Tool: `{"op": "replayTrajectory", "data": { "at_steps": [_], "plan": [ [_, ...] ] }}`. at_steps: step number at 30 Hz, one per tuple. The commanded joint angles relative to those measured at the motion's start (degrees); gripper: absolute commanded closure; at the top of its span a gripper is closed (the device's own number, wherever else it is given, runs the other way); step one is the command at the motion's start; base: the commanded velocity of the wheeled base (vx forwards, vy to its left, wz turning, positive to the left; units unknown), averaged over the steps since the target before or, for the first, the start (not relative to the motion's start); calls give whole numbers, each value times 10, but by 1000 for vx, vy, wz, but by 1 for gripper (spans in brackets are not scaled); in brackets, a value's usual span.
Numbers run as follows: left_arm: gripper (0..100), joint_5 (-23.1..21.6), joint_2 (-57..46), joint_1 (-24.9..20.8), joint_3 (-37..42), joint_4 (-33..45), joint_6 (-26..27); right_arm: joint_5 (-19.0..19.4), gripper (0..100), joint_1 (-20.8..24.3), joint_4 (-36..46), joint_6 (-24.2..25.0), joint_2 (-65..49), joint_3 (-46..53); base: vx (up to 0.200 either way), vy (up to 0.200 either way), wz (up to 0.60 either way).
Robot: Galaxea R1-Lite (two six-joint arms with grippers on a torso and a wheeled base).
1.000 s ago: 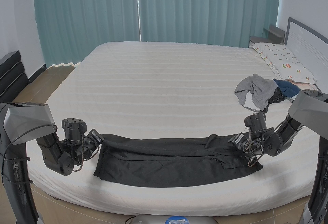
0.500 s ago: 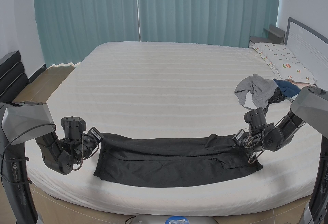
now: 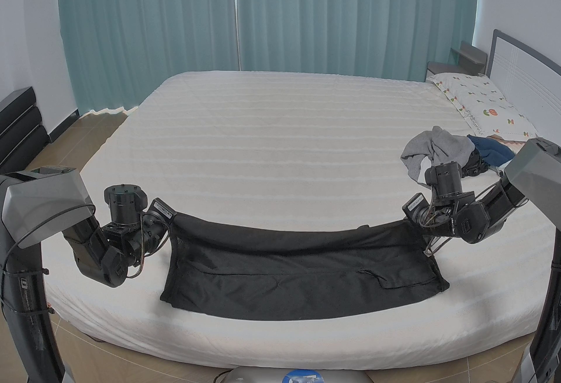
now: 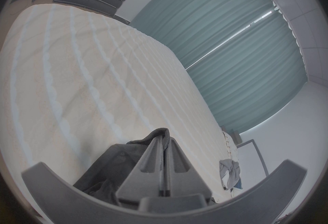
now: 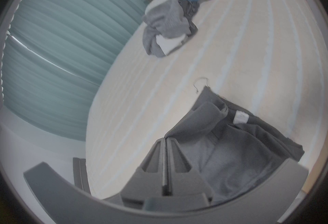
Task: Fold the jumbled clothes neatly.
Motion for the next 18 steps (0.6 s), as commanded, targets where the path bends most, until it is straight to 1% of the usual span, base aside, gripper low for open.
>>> {"op": "replayTrajectory", "data": {
  "at_steps": [1, 2, 3, 6, 9, 12, 13, 15, 18],
  "plan": [
    [100, 3, 5, 1, -19, -1, -8, -13, 100, 0, -18, 4, 0, -10, 0, 0, 0],
    [100, 3, 9, 7, -23, -1, -10, -25, 100, 0, -77, 10, 0, -5, 0, 0, 0],
    [100, 3, 11, 10, -26, -6, -11, -28, 100, 0, -124, 6, 1, 7, 0, 0, 0],
    [100, 3, 16, 15, -23, -24, -10, -36, 100, 0, -171, -13, 5, 41, 0, 0, 0],
    [100, 2, 20, 15, -15, -45, -9, -37, 100, 1, -178, -32, 11, 65, 0, 0, 0],
    [100, 2, 22, 15, -4, -57, -7, -37, 100, 1, -175, -37, 10, 82, 0, 0, 0],
    [100, 0, 23, 15, 11, -66, -3, -36, 100, 0, -174, -47, 9, 98, 0, 0, 0],
    [100, 0, 24, 15, 26, -70, 15, -35, 100, 0, -174, -63, 11, 112, 0, 0, 0],
    [100, 0, 30, 15, 61, -73, 65, -30, 100, 0, -174, -77, 15, 133, 0, 0, 0]
  ]
}}
